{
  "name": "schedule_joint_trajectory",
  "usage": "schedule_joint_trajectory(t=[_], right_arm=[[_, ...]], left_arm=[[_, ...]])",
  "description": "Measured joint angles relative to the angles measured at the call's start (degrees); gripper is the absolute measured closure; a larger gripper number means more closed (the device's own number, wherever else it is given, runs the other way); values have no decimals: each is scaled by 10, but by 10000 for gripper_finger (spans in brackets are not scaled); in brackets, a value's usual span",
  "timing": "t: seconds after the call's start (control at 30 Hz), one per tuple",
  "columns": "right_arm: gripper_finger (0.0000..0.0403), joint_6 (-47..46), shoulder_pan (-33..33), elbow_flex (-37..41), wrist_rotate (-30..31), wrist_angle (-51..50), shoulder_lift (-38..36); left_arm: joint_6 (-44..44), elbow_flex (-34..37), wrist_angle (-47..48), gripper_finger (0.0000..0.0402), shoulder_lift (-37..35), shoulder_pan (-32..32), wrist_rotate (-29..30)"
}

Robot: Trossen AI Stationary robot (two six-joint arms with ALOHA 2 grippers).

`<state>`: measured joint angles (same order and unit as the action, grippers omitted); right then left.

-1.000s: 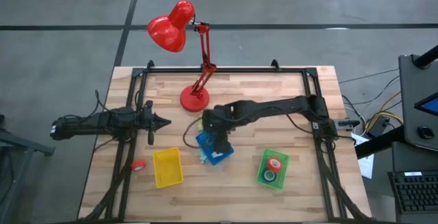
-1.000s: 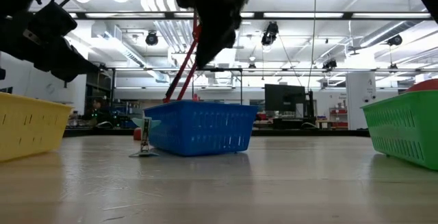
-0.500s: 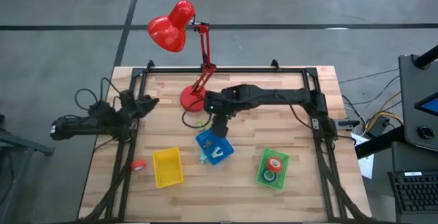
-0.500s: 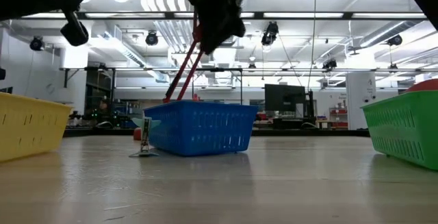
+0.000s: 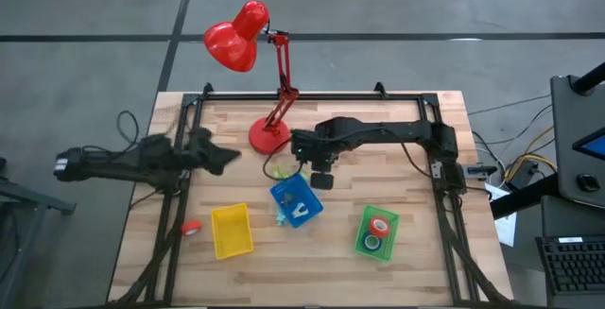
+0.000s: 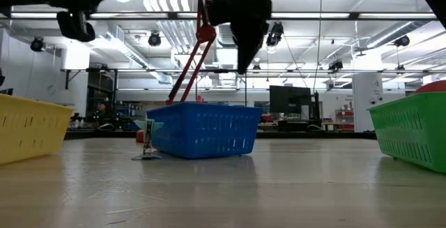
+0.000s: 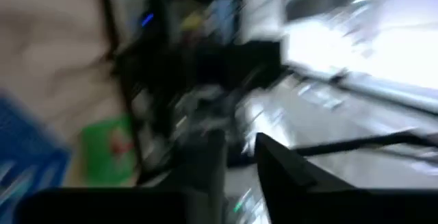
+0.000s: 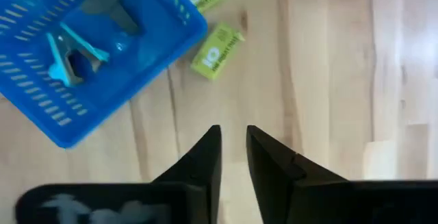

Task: Pick and place Stapler, Stapler remover, tape
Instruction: Put the blue staple remover into the blue bin

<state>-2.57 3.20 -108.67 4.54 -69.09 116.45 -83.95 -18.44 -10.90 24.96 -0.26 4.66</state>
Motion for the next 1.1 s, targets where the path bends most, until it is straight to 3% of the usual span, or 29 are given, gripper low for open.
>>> schedule_joint_trajectory(t=[0.1, 0.2, 0.3, 0.4, 0.57, 0.73, 1.1], right_arm=[[365, 11, 12, 58, -7, 41, -45], [390, 2, 32, 141, -55, 128, -113], [394, -7, 58, 233, -103, 214, -190], [394, -17, 76, 317, -103, 269, -261], [394, -45, 102, 427, -86, 344, -361], [394, -72, 120, 507, -85, 392, -428], [394, -79, 122, 568, -91, 393, -492]], left_arm=[[-40, -48, 72, 269, 66, -3, -78], [-51, -92, 168, 225, 125, -6, -149], [-51, -130, 253, 192, 184, -9, -190], [-36, -167, 260, 172, 231, -9, -223], [-9, -218, 254, 171, 320, -10, -237], [-13, -247, 262, 172, 414, -14, -296], [-56, -255, 188, 182, 536, -40, -325]])
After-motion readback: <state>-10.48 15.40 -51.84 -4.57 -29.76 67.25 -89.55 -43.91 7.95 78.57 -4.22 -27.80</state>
